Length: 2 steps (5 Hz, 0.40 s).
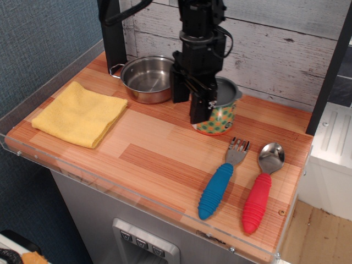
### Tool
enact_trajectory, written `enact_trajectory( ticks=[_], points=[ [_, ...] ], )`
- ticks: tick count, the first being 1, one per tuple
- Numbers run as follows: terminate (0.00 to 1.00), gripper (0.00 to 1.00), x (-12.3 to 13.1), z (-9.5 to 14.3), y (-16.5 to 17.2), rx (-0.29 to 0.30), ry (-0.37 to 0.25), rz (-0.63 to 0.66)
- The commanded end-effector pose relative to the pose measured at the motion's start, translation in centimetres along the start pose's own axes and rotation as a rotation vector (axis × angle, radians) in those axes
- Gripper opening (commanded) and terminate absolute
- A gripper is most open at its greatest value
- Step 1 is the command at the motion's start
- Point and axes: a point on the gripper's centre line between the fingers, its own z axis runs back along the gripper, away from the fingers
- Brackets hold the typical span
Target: Move the can to the right of the pot
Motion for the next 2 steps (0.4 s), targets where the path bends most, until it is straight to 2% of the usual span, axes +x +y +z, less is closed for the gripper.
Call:
enact_trajectory(
  ticks=[1, 2],
  points=[
    [0.00, 1.00, 1.85, 1.55, -0.49, 0.027, -0.069, -0.049],
    [0.00, 1.00, 2.50, 1.87, -0.83, 0.025, -0.098, -0.042]
  ],
)
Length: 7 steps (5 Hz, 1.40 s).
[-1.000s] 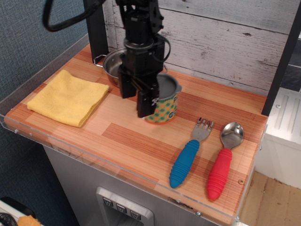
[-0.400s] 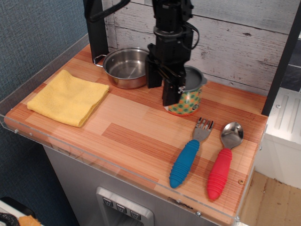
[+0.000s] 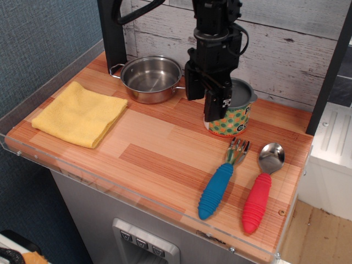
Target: Move the can to the right of the pot
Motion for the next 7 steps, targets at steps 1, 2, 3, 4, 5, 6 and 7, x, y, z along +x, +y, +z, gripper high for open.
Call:
enact_trajectory(
  ticks=[1, 2, 3, 4, 5, 6, 7],
  points=[
    [0.00, 1.00, 1.8, 1.6, -0.2, 0.050, -0.094, 0.002],
    [0.00, 1.00, 2.4, 1.4, 0.1, 0.061, -0.106, 0.024],
    [0.00, 1.00, 2.0, 2.1, 0.3, 0.124, -0.177, 0.082],
    [0.00, 1.00, -0.8, 3.9, 1.1, 0.140, -0.172, 0.224],
    [0.00, 1.00, -4.1, 5.8, 1.4, 0.145, -0.114, 0.313],
    [0.00, 1.00, -6.4, 6.0, 2.2, 0.185, -0.044, 0.529],
    [0.00, 1.00, -9.6, 5.4, 3.2, 0.161, -0.057, 0.733]
  ],
)
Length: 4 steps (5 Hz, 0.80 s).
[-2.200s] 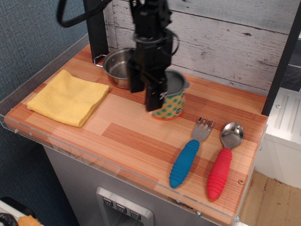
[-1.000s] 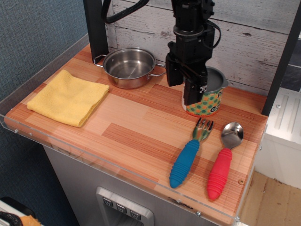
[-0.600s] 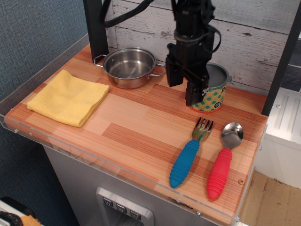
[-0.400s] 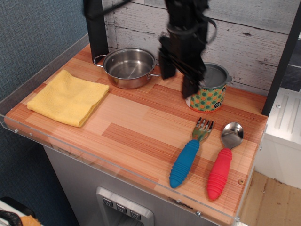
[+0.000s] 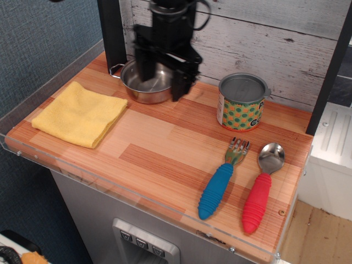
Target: Move the can to the right of the pot
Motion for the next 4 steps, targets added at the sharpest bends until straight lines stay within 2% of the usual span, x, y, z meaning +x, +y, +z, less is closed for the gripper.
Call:
enact_trajectory(
  ticks=[1, 2, 3, 4],
  points=[
    [0.00, 1.00, -4.0, 1.0, 4.2, -0.002, -0.038, 0.315],
    [0.00, 1.00, -5.1, 1.6, 5.7, -0.018, -0.050, 0.387],
    [0.00, 1.00, -5.1, 2.0, 6.4, -0.026, -0.041, 0.368],
    [1.00, 1.00, -5.1, 2.0, 6.4, -0.026, -0.041, 0.368]
  ],
)
